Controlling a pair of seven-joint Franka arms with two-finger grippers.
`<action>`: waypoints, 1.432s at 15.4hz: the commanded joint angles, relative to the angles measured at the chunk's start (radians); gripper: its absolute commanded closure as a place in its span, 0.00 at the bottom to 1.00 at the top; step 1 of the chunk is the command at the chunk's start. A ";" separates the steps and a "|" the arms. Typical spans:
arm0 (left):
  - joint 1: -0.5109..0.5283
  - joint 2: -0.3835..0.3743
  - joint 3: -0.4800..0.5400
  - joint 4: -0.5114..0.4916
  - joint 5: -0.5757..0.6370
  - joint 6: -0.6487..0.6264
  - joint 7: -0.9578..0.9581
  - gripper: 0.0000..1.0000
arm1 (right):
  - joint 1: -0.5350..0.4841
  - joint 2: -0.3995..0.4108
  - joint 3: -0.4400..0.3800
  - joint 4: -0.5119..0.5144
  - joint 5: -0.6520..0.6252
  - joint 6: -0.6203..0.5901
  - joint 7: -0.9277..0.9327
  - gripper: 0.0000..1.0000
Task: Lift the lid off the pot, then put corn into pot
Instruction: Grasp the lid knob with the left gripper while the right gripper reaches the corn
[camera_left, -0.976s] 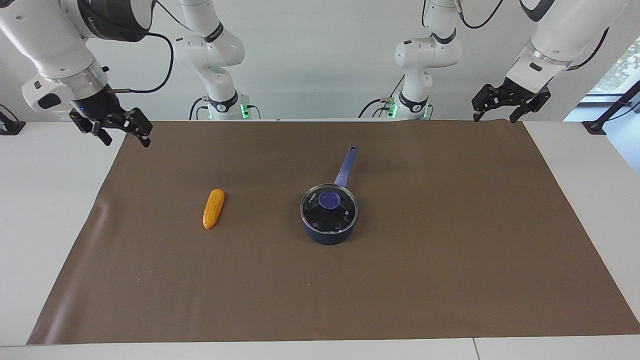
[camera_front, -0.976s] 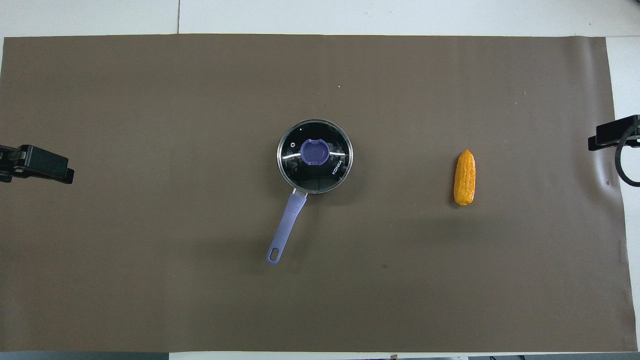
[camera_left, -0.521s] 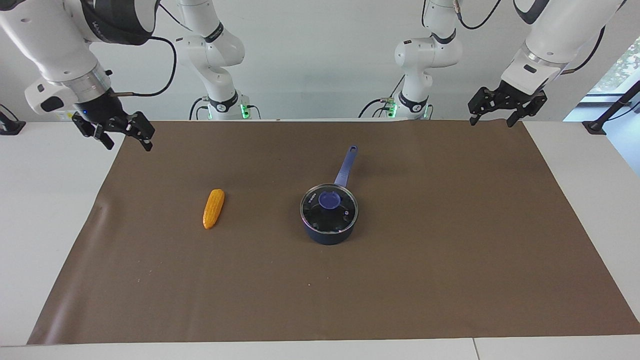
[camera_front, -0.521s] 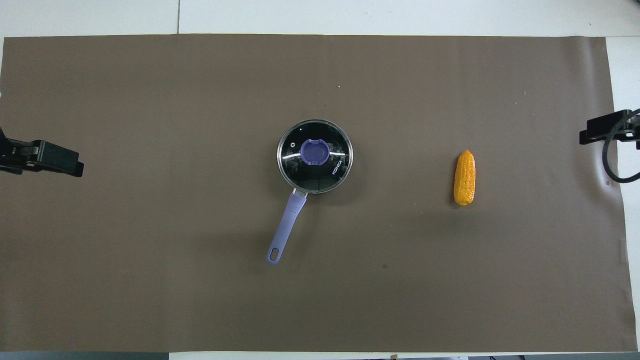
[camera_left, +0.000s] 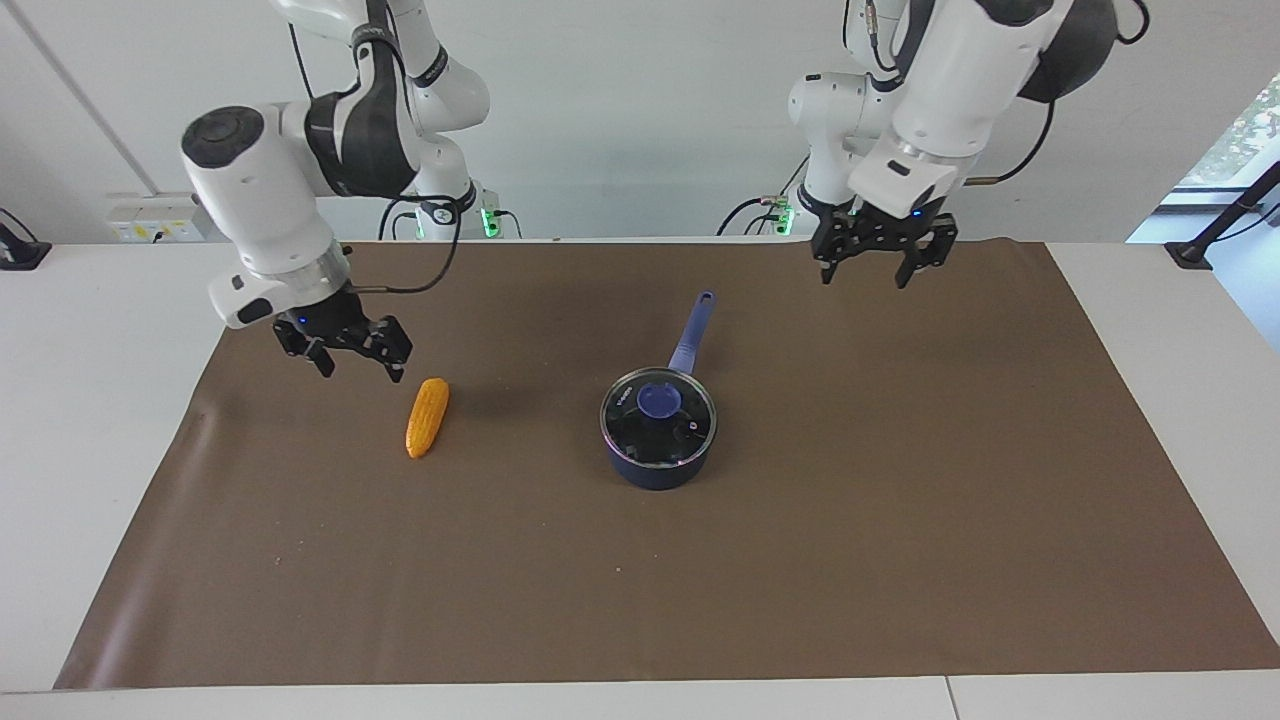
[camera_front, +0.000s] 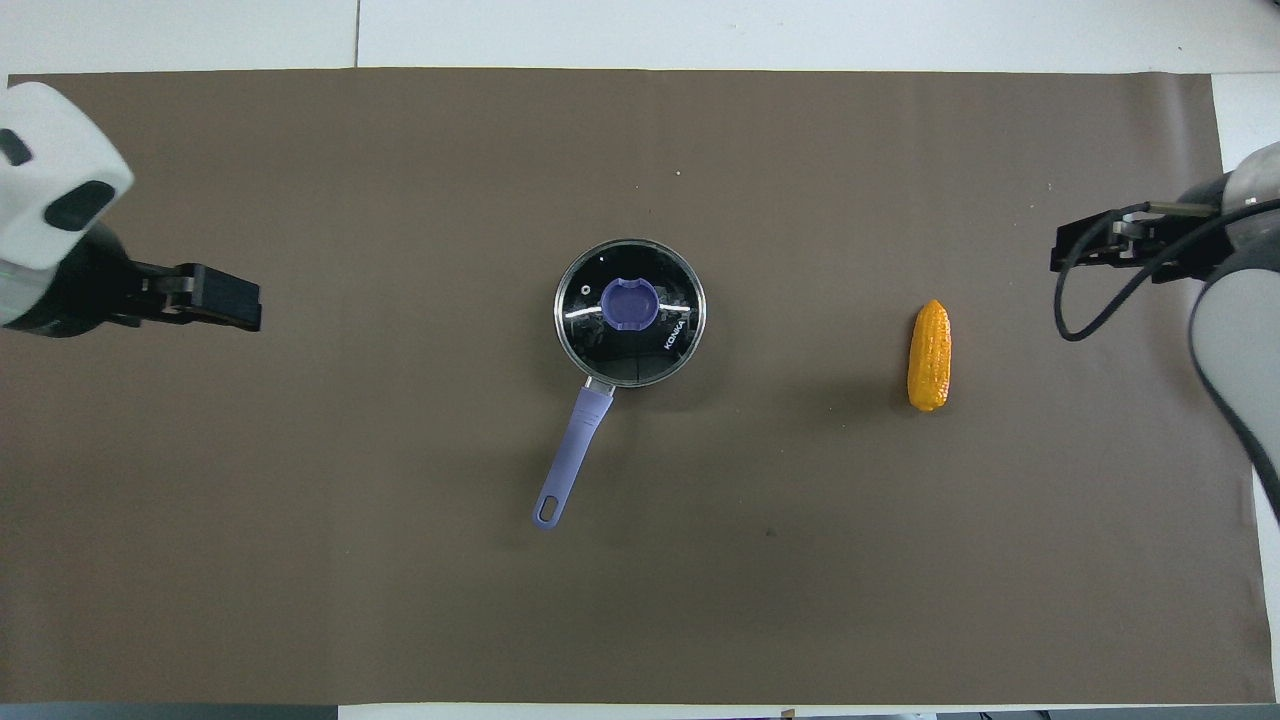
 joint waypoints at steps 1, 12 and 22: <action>-0.096 0.154 0.018 0.093 -0.039 0.039 -0.071 0.00 | 0.007 -0.012 0.000 -0.133 -0.001 0.145 0.015 0.00; -0.258 0.345 0.015 0.164 -0.029 0.188 -0.094 0.00 | 0.040 0.042 0.000 -0.307 -0.001 0.265 -0.042 0.00; -0.265 0.457 0.035 0.233 -0.021 0.229 -0.102 0.00 | 0.017 0.085 0.000 -0.310 0.000 0.282 -0.077 0.05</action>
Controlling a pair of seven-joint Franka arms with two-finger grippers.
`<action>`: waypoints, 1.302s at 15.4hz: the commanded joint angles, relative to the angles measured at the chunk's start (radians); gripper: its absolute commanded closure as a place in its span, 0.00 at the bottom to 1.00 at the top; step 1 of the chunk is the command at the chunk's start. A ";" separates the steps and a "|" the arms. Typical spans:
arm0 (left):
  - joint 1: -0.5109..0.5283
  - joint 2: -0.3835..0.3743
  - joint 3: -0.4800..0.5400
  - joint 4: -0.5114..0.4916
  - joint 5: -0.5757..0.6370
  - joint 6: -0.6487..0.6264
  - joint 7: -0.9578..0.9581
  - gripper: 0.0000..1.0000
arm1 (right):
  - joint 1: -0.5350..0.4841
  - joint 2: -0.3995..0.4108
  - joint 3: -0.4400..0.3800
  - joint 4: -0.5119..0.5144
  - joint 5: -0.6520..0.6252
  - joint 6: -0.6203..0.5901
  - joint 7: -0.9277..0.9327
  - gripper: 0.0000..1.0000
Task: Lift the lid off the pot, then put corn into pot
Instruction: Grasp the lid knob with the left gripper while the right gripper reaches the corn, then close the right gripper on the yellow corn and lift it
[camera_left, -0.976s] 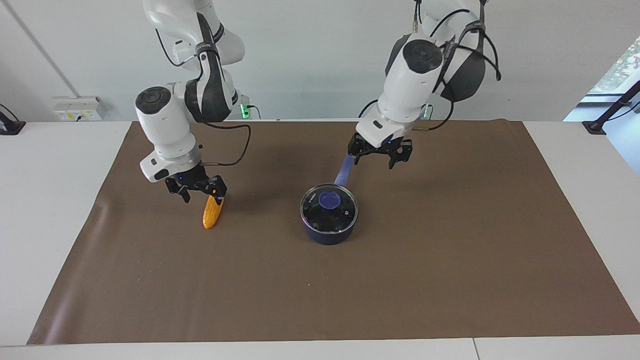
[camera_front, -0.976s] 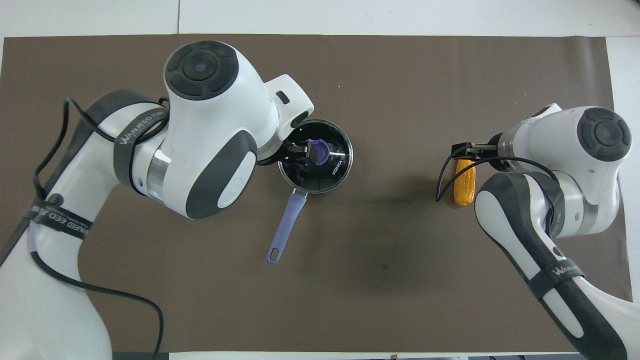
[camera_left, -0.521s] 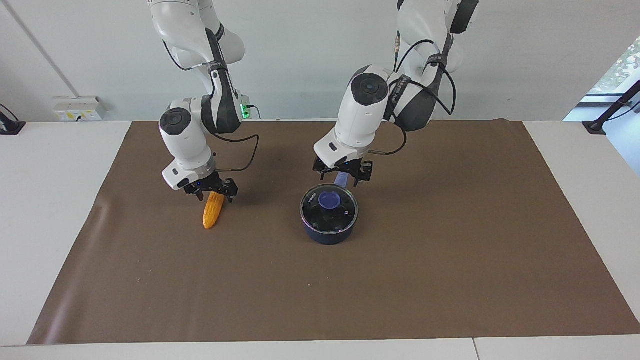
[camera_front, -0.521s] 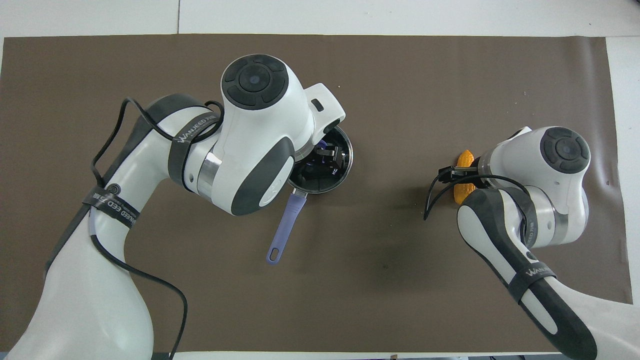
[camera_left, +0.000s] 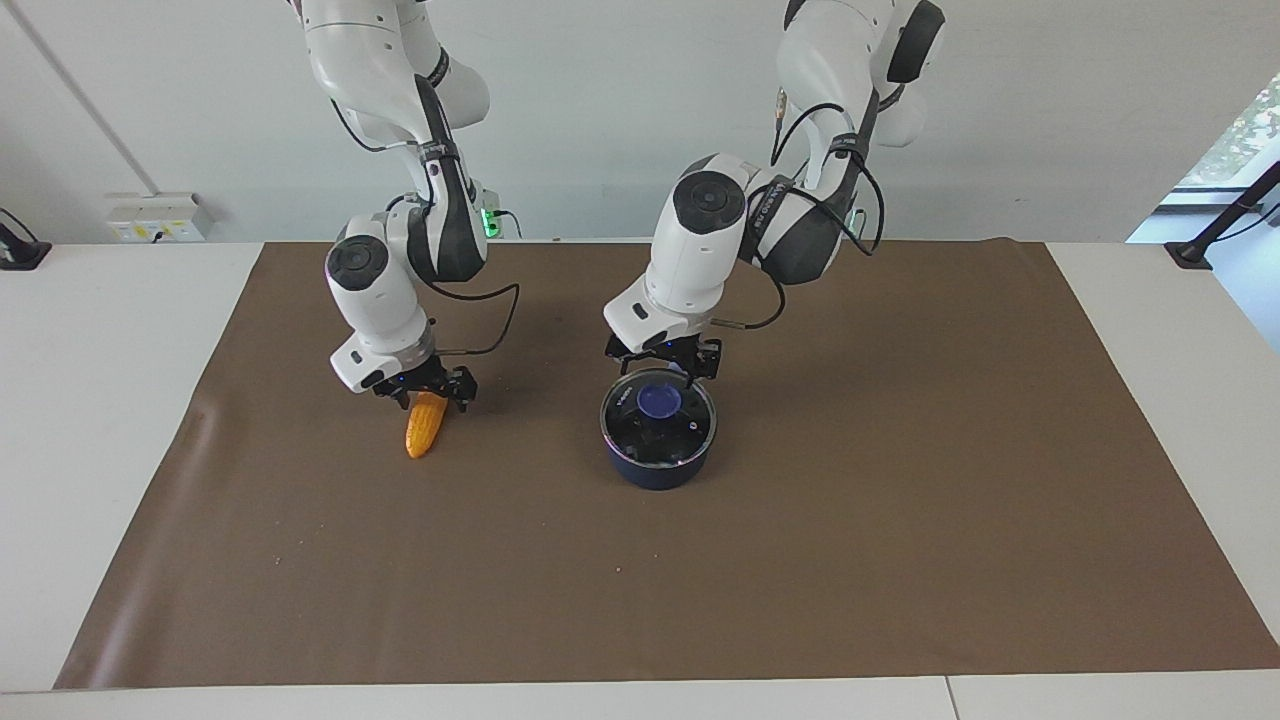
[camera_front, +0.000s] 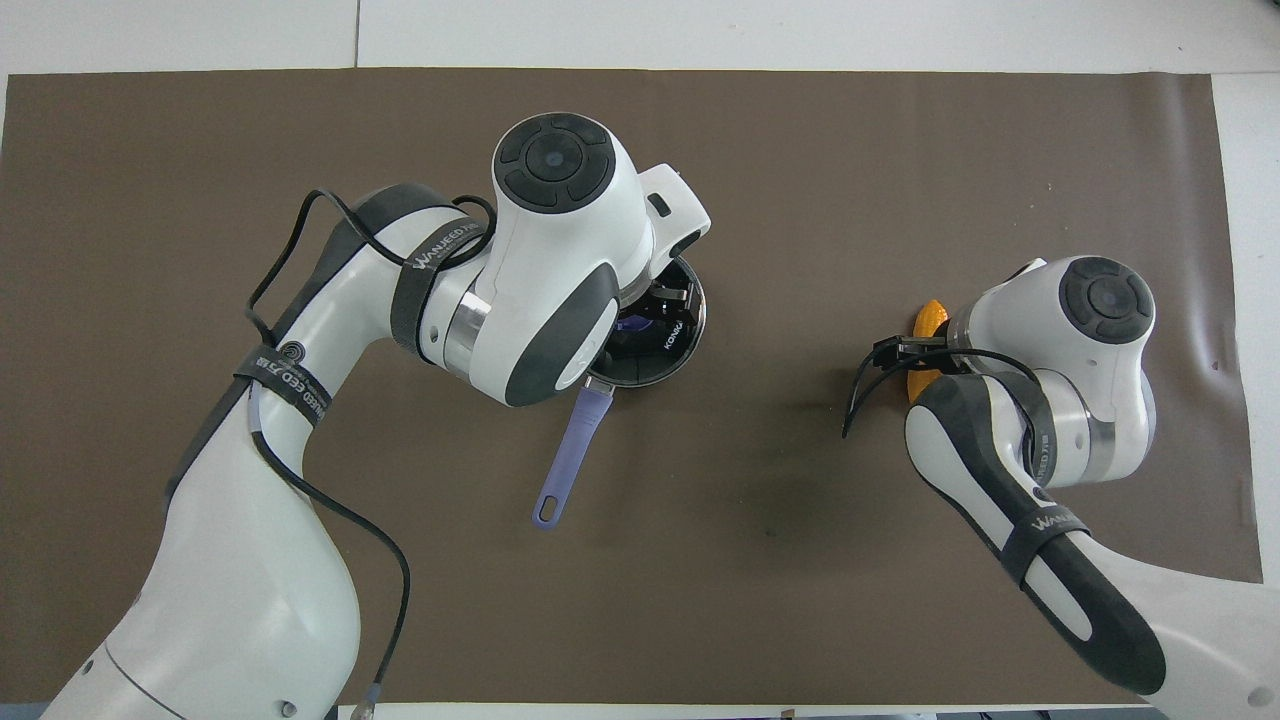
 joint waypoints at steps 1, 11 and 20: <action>-0.002 0.028 0.016 0.035 0.009 0.002 -0.011 0.00 | -0.019 -0.008 0.004 -0.012 0.001 0.007 -0.044 0.12; -0.015 0.062 0.019 0.049 0.015 0.022 -0.041 0.00 | -0.011 -0.002 0.004 0.149 0.001 -0.220 -0.047 1.00; -0.019 0.100 0.018 0.131 0.036 -0.007 -0.044 0.00 | -0.025 0.000 0.004 0.454 0.007 -0.579 -0.046 1.00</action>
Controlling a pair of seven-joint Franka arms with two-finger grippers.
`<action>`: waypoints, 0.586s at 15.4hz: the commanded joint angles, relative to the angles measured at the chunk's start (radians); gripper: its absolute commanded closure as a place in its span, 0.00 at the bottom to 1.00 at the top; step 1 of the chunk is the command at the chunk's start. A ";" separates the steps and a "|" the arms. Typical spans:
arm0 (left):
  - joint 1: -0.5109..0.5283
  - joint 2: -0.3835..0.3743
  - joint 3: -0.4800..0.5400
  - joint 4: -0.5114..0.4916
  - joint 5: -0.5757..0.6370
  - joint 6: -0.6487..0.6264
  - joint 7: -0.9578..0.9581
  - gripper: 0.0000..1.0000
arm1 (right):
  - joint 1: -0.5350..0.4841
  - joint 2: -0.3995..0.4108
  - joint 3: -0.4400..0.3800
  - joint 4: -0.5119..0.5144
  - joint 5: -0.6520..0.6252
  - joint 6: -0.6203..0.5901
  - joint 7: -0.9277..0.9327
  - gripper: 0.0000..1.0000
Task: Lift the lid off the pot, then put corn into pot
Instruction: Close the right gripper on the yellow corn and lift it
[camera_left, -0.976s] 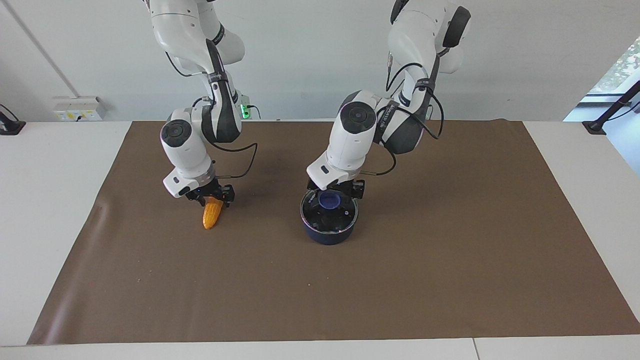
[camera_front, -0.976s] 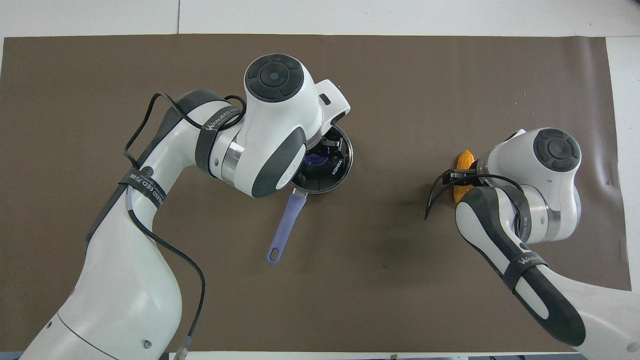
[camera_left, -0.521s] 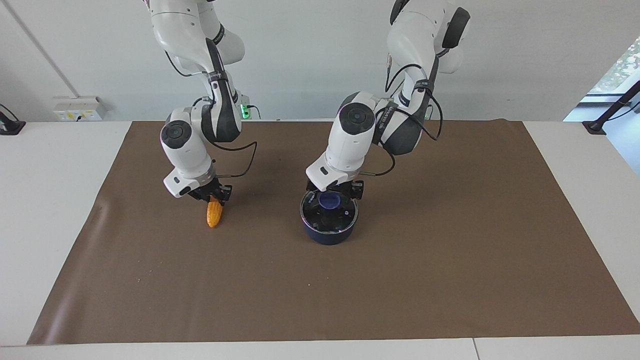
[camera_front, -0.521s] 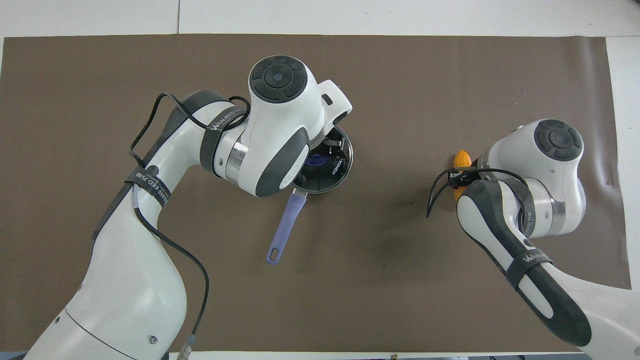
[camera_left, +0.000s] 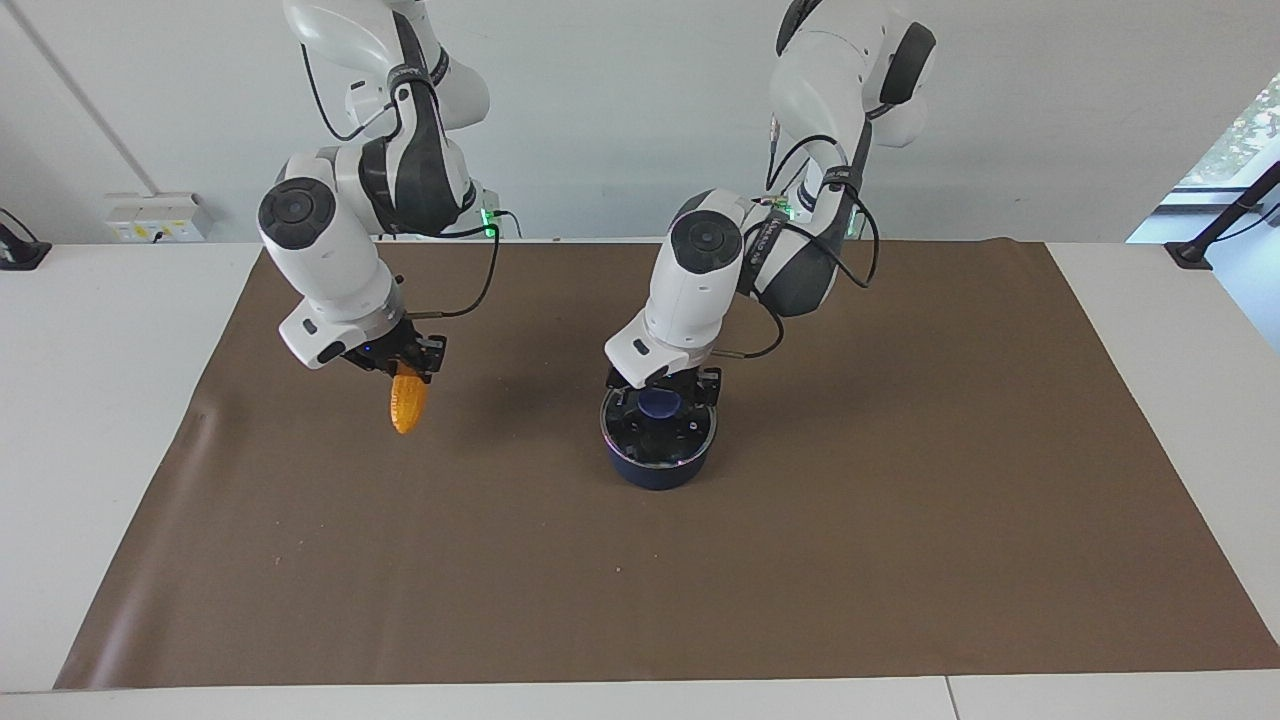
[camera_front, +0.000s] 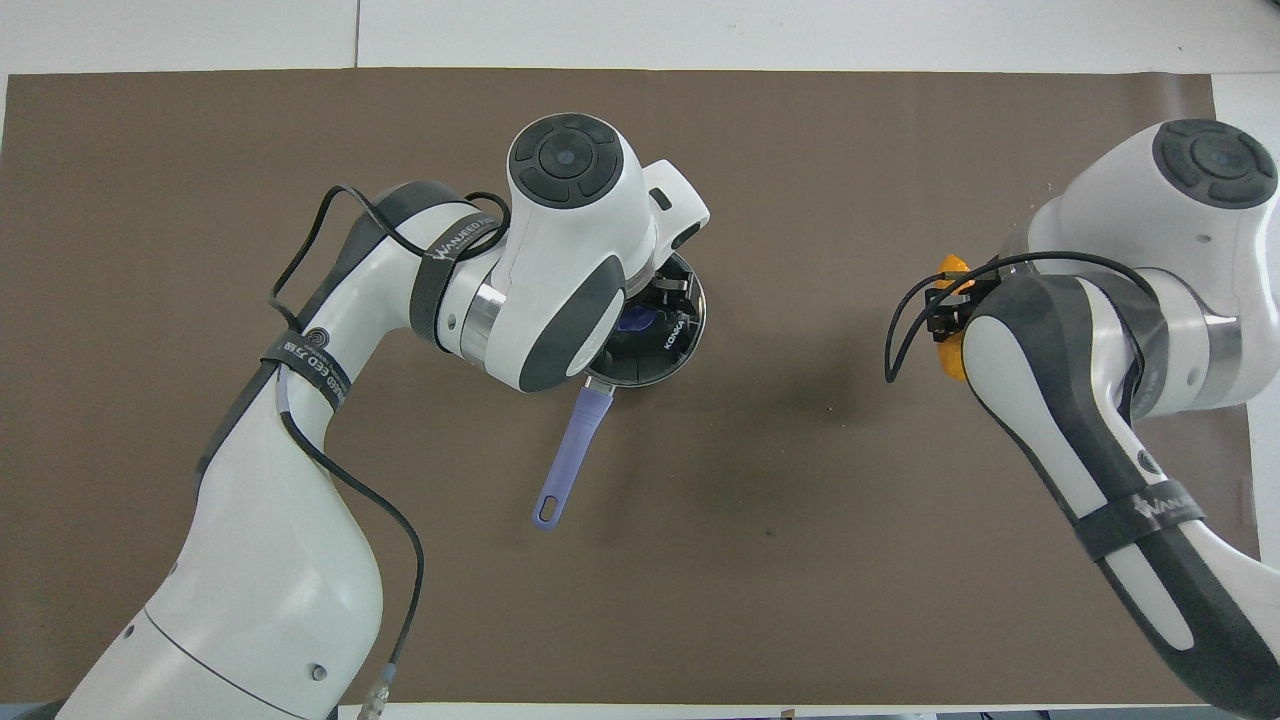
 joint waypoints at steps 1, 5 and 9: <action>-0.011 0.035 0.005 0.056 0.032 -0.031 -0.022 0.00 | -0.010 0.016 0.004 0.045 0.007 -0.039 -0.023 1.00; -0.011 0.029 0.003 0.052 0.066 -0.036 -0.019 0.00 | 0.001 0.018 0.004 0.054 0.012 -0.022 -0.014 1.00; -0.011 0.029 0.003 0.050 0.064 -0.053 -0.019 0.00 | 0.036 0.022 0.005 0.054 0.015 -0.007 0.035 1.00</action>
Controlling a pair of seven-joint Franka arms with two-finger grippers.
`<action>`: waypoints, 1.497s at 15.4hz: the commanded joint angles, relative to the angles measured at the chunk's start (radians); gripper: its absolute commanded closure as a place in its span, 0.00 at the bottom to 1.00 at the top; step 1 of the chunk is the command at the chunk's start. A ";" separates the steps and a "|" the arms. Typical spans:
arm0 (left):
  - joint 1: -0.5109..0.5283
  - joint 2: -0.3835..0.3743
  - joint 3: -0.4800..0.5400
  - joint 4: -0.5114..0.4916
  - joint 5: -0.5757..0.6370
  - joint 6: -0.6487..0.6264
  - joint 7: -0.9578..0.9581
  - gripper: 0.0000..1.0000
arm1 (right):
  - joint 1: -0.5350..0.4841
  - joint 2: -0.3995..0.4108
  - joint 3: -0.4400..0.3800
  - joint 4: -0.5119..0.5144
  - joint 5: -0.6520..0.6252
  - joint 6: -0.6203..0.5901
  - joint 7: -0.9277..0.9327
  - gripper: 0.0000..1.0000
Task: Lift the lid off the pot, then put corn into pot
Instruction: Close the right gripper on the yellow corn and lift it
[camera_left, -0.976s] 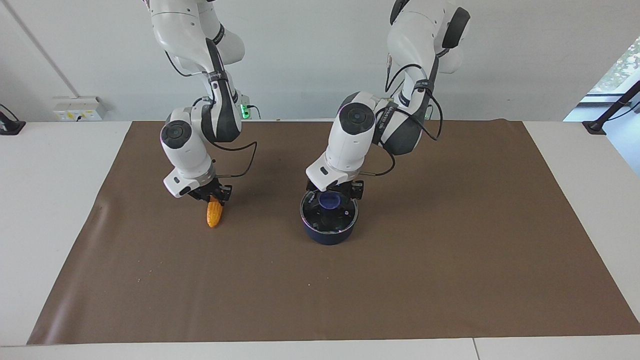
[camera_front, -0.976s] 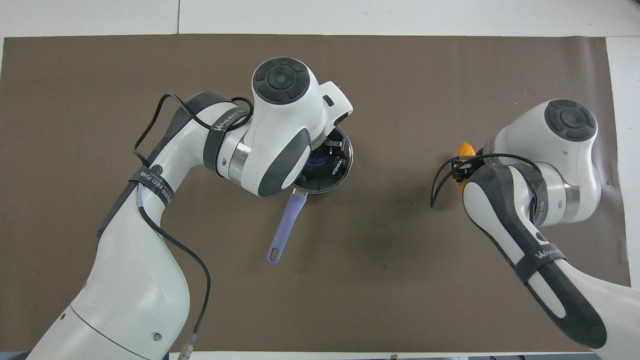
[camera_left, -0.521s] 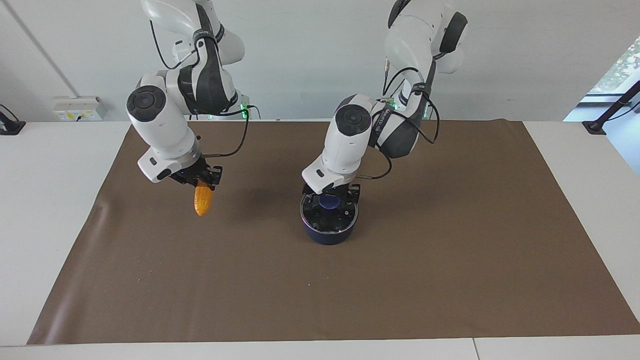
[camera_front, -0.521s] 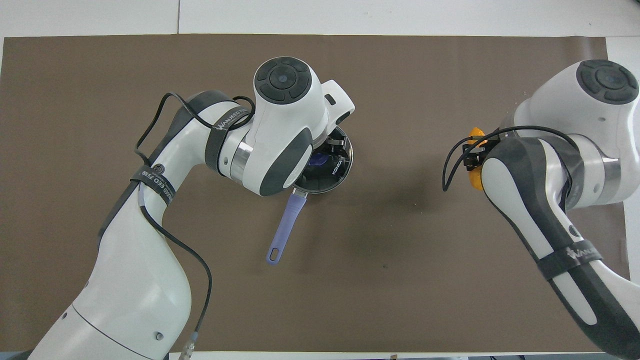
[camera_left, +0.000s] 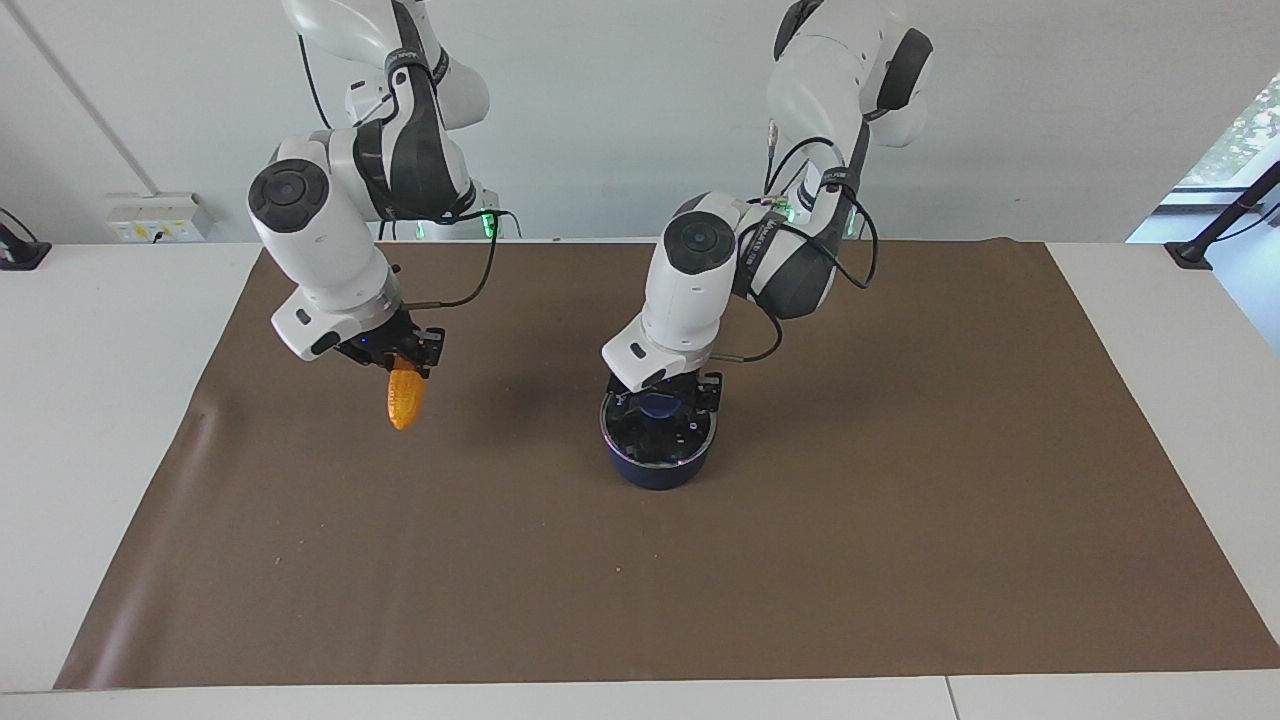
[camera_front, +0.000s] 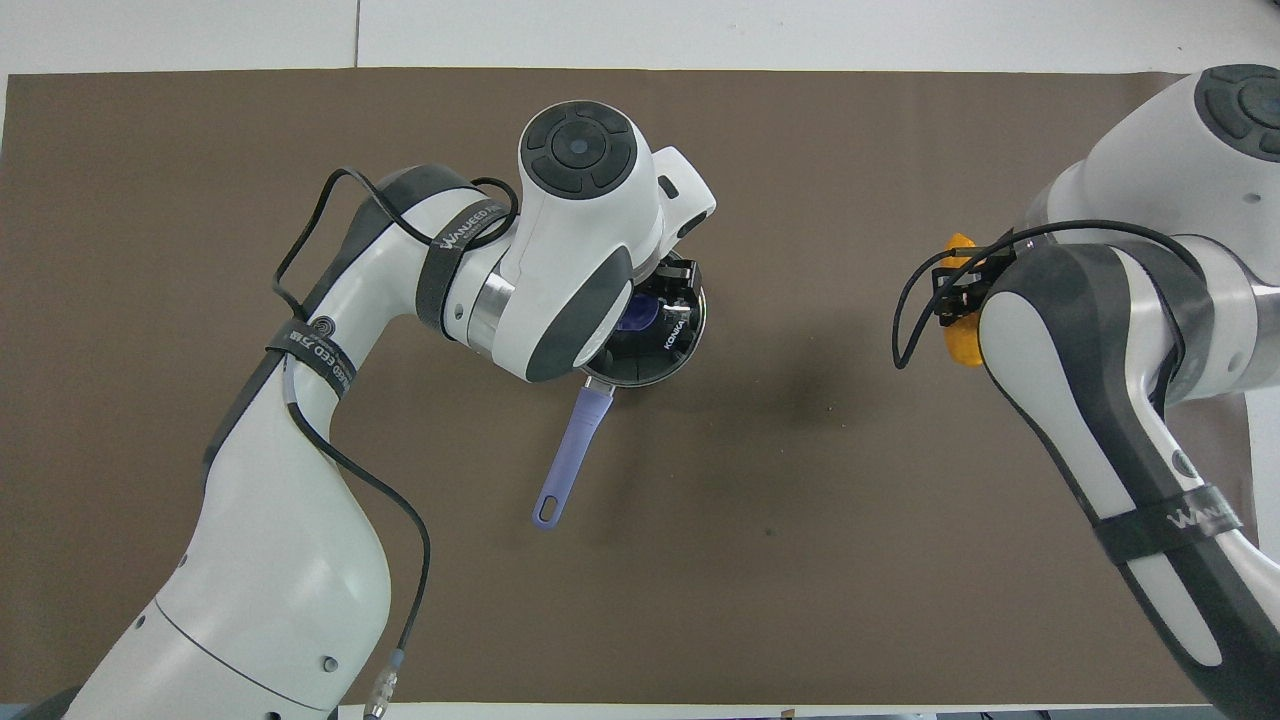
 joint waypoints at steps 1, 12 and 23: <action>-0.008 0.015 0.003 0.034 0.024 -0.027 -0.019 0.01 | 0.015 0.016 0.001 0.020 0.014 0.009 0.026 1.00; -0.002 0.013 0.003 0.024 0.018 -0.028 -0.017 0.23 | 0.049 0.017 0.007 0.020 0.003 0.014 0.022 1.00; 0.001 0.013 0.003 0.024 0.024 -0.022 -0.017 0.58 | 0.068 0.025 0.007 0.020 0.002 0.040 0.017 1.00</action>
